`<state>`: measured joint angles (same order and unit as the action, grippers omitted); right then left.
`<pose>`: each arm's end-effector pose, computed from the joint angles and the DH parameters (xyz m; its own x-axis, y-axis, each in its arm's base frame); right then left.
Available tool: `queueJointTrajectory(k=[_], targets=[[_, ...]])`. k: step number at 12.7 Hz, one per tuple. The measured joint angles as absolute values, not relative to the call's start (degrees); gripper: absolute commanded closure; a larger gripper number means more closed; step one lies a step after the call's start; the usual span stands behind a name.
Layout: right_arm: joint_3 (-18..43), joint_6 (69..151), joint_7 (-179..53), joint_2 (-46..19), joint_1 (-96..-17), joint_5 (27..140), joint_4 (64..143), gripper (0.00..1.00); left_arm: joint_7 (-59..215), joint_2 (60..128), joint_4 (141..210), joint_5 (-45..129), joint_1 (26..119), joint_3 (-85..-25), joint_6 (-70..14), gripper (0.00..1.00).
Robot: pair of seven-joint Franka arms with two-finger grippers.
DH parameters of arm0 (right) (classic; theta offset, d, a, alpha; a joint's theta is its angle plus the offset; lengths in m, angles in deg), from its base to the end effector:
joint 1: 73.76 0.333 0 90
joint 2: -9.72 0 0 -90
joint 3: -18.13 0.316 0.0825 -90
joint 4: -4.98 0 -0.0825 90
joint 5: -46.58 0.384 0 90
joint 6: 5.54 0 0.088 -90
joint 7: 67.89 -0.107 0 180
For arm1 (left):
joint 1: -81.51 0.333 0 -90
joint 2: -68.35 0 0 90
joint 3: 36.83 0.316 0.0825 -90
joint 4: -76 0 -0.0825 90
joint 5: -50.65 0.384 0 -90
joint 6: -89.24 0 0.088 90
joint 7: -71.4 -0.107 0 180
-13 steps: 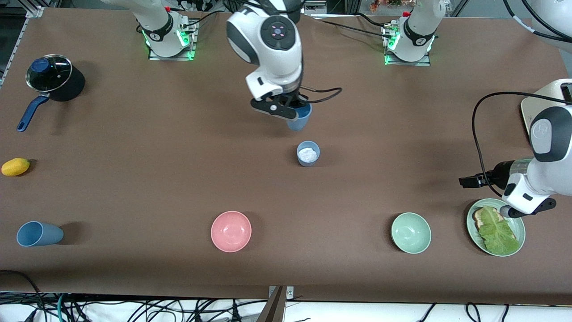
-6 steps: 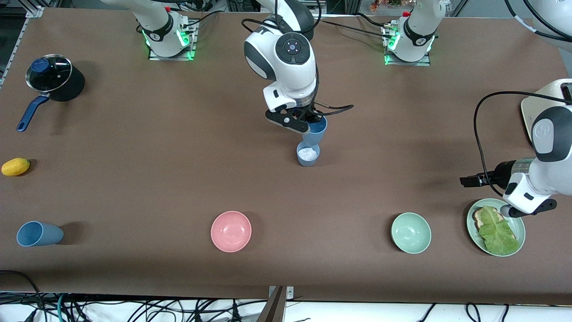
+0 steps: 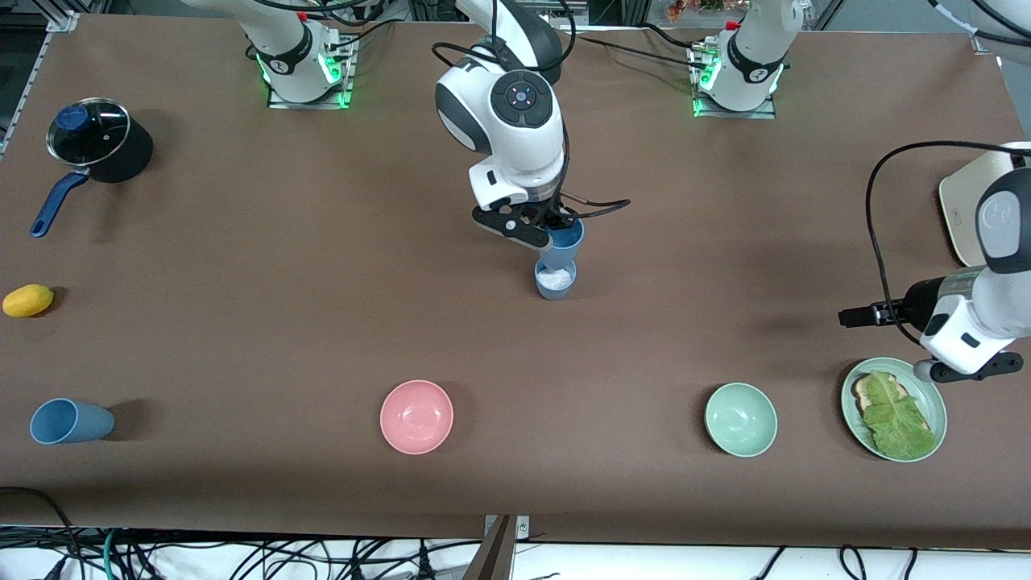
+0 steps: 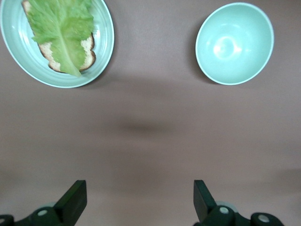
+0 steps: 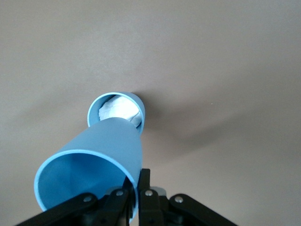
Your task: Stack blue cups with both arms
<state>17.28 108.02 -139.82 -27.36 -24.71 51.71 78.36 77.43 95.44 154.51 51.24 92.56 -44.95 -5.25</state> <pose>0.4862 0.5562 0.3766 0.9023 -0.4275 -0.0547 -0.4307 -0.8995 -0.0736 0.6727 0.0523 0.4335 0.9686 0.1567 -0.1929 0.1663 -0.9855 0.0343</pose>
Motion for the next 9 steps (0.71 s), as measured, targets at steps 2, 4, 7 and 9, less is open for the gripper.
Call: queueJointTrajectory(k=[2,4,7,9], targets=[[17.27,108.57,-139.8,-28.13,-24.73,51.71,78.34,1.0,74.03,92.23,156.35,51.24,92.67,-44.87,-5.19,0.0],[17.06,109.37,-139.79,-28.79,-24.84,51.71,78.33,1.0,71.79,86.83,161.04,50.77,90.86,-42.66,-5.38,0.0],[16.85,109.9,-139.67,-29.16,-25.18,51.7,78.32,1.0,71.18,78.83,166.98,50.35,85.07,-37.04,-4.98,0.0],[16.86,110.09,-139.67,-29.31,-25.18,51.71,78.31,0.95,71.22,77.05,167.98,50.35,84.48,-36.69,-4.05,0.0]])
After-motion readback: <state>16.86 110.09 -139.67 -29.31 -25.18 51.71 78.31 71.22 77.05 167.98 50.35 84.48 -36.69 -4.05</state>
